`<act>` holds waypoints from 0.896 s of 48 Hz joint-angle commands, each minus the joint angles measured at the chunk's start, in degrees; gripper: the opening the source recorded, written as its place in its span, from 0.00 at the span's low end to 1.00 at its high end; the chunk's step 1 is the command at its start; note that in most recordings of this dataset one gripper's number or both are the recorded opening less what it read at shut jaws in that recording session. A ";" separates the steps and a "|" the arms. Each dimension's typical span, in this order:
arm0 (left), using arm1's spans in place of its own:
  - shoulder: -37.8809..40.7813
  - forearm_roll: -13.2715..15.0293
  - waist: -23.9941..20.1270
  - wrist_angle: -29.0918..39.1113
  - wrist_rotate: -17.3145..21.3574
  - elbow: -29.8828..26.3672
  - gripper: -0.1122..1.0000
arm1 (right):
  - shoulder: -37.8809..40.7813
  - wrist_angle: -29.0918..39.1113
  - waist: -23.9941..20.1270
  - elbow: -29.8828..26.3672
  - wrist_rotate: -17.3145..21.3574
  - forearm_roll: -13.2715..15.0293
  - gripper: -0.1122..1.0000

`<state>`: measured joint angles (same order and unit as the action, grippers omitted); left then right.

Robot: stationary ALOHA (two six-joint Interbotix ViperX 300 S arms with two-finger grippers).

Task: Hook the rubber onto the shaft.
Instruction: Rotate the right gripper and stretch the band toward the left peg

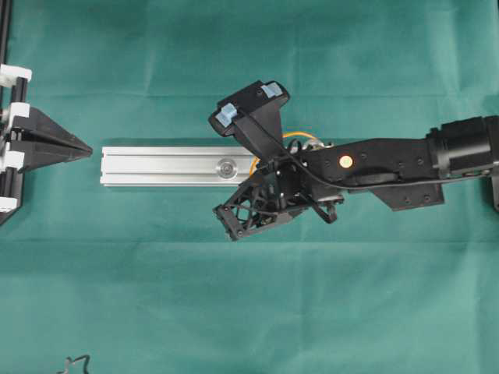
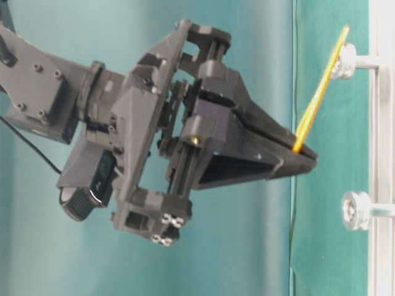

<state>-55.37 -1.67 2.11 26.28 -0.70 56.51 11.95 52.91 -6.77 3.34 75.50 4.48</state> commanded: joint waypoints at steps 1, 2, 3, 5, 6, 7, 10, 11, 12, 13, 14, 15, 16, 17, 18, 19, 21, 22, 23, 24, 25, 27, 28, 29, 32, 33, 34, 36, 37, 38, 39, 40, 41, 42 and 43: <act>0.44 -0.09 0.18 -0.26 0.09 -1.93 0.10 | -0.53 -1.49 0.26 -1.76 0.00 0.09 0.15; 0.44 -0.09 0.18 -0.26 0.09 -1.85 0.10 | -0.44 -1.67 0.35 -1.85 0.00 0.09 0.15; 0.44 -0.09 0.18 -0.26 0.09 -1.93 0.10 | -0.35 -1.76 0.35 -2.02 -0.09 0.09 0.15; 0.44 -0.09 0.18 -0.26 0.09 -1.93 0.10 | -0.09 -1.93 0.53 -2.29 0.00 0.09 0.15; 0.44 -0.09 0.18 -0.26 0.09 -1.93 0.10 | 0.09 -2.02 0.62 -2.37 -0.09 0.09 0.15; 0.53 -0.09 0.18 -0.26 0.09 -1.93 0.10 | 0.26 -2.11 0.62 -2.55 -0.09 0.09 0.15; 0.44 -0.09 0.18 -0.26 0.09 -1.85 0.10 | 0.62 -2.11 0.79 -3.08 -0.18 0.09 0.15; 0.53 -0.09 0.18 -0.26 0.09 -1.93 0.10 | 0.79 -2.11 0.88 -3.34 -0.18 0.18 0.15; 0.44 -0.09 0.18 -0.26 0.09 -1.93 0.10 | 0.88 -2.11 0.97 -3.52 -0.26 0.18 0.15; 0.53 -0.09 0.18 -0.26 0.09 -1.85 0.10 | 1.05 -2.11 0.97 -3.69 -0.35 0.18 0.15; 0.44 -0.09 0.18 -0.26 0.09 -1.93 0.10 | 1.23 -2.11 1.05 -3.87 -0.35 0.18 0.15; 0.53 -0.09 0.18 -0.26 0.09 -1.93 0.10 | 1.32 -2.11 1.14 -3.96 -0.44 0.18 0.15; 0.44 -0.09 0.18 -0.26 0.09 -1.93 0.10 | 1.49 -2.11 1.14 -4.13 -0.44 0.18 0.15; 0.44 -0.09 0.18 -0.26 0.09 -1.93 0.10 | 1.58 -2.11 1.14 -4.31 -0.44 0.18 0.15; 0.44 -0.09 0.18 -0.26 0.09 -1.93 0.10 | 1.76 -2.11 1.23 -4.48 -0.53 0.18 0.15; 0.53 -0.09 0.18 -0.26 0.09 -1.93 0.10 | 1.93 -2.11 1.32 -4.57 -0.70 0.26 0.15; 0.44 -0.09 0.18 -0.26 0.09 -1.93 0.10 | 2.20 -2.11 1.32 -4.92 -1.05 0.26 0.15; 0.44 -0.09 0.09 -0.26 0.09 -1.93 0.10 | 2.46 -2.11 1.49 -5.10 -1.32 0.26 0.15; 0.44 -0.09 0.18 -0.26 0.09 -1.93 0.10 | 2.64 -2.11 1.49 -5.36 -1.41 0.26 0.15; 0.53 -0.09 0.18 -0.26 0.09 -1.93 0.10 | 2.72 -2.11 1.58 -5.45 -1.58 0.18 0.15; 0.44 -0.09 0.18 -0.35 0.09 -1.93 0.10 | 2.81 -2.20 1.67 -5.63 -1.67 0.18 0.15; 0.53 -0.09 0.18 -0.26 0.09 -1.93 0.10 | 3.08 -2.20 1.76 -5.89 -1.85 0.18 0.15; 0.53 -0.09 0.18 -0.26 0.09 -1.93 0.10 | 3.25 -2.20 1.85 -6.06 -1.85 0.26 0.15; 0.44 -0.09 0.18 -0.26 0.09 -1.93 0.10 | 3.34 -2.20 1.93 -6.24 -1.85 0.26 0.15; 0.44 -0.09 0.18 -0.35 0.09 -1.93 0.10 | 3.69 -2.20 2.02 -6.59 -1.85 0.44 0.15; 0.44 -0.09 0.18 -0.26 0.09 -1.93 0.10 | 3.87 -2.29 2.11 -6.68 -1.85 0.53 0.15; 0.44 -0.09 0.18 -0.26 0.09 -1.93 0.10 | 3.96 -2.37 2.11 -6.77 -1.85 0.62 0.15; 0.44 -0.09 0.18 -0.26 0.09 -1.93 0.10 | 4.04 -2.64 2.20 -6.77 -1.85 0.70 0.15; 0.44 -0.09 0.18 -0.26 0.09 -1.93 0.10 | 4.22 -2.81 2.29 -6.77 -1.85 0.70 0.15; 0.44 -0.09 0.18 -0.26 0.09 -1.93 0.10 | 4.31 -2.90 2.29 -6.77 -1.85 0.70 0.15; 0.44 -0.09 0.18 -0.26 0.09 -1.85 0.10 | 4.31 -3.08 2.29 -6.77 -1.85 0.70 0.15; 0.44 -0.09 0.18 -0.26 0.09 -1.93 0.10 | 4.39 -3.25 2.37 -6.77 -1.85 0.70 0.15; 0.44 -0.09 0.18 -0.26 0.09 -1.93 0.10 | 4.48 -3.34 2.37 -6.77 -1.85 0.70 0.15; 0.44 -0.09 0.18 -0.26 0.09 -1.93 0.10 | 4.48 -3.52 2.46 -6.77 -1.85 0.70 0.15; 0.44 -0.09 0.18 -0.26 0.09 -1.93 0.10 | 4.57 -3.60 2.46 -6.77 -1.85 0.70 0.15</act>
<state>-55.28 -1.58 2.11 26.19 -0.70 56.51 17.49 50.19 -4.31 -1.85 73.74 5.01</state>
